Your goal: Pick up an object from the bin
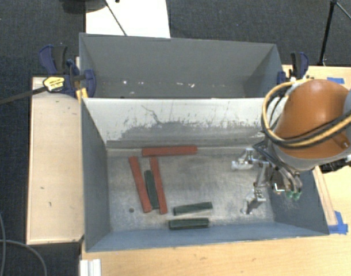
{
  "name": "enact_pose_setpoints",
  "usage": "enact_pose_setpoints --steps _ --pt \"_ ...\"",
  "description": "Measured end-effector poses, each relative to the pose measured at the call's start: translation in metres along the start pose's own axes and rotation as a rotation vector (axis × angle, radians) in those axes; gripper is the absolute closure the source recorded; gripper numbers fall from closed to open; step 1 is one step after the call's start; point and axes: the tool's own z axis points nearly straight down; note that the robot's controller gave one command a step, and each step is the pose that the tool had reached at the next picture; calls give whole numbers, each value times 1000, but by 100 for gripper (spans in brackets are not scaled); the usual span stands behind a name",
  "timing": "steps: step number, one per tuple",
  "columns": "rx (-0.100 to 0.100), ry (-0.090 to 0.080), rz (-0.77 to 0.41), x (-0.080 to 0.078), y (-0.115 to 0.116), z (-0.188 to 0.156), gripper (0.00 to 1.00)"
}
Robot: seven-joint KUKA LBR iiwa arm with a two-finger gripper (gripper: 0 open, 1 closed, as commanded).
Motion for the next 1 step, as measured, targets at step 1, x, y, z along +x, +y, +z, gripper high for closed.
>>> enact_pose_setpoints --steps 1 --pt "0 -9 -1 -2 0 -4 0"
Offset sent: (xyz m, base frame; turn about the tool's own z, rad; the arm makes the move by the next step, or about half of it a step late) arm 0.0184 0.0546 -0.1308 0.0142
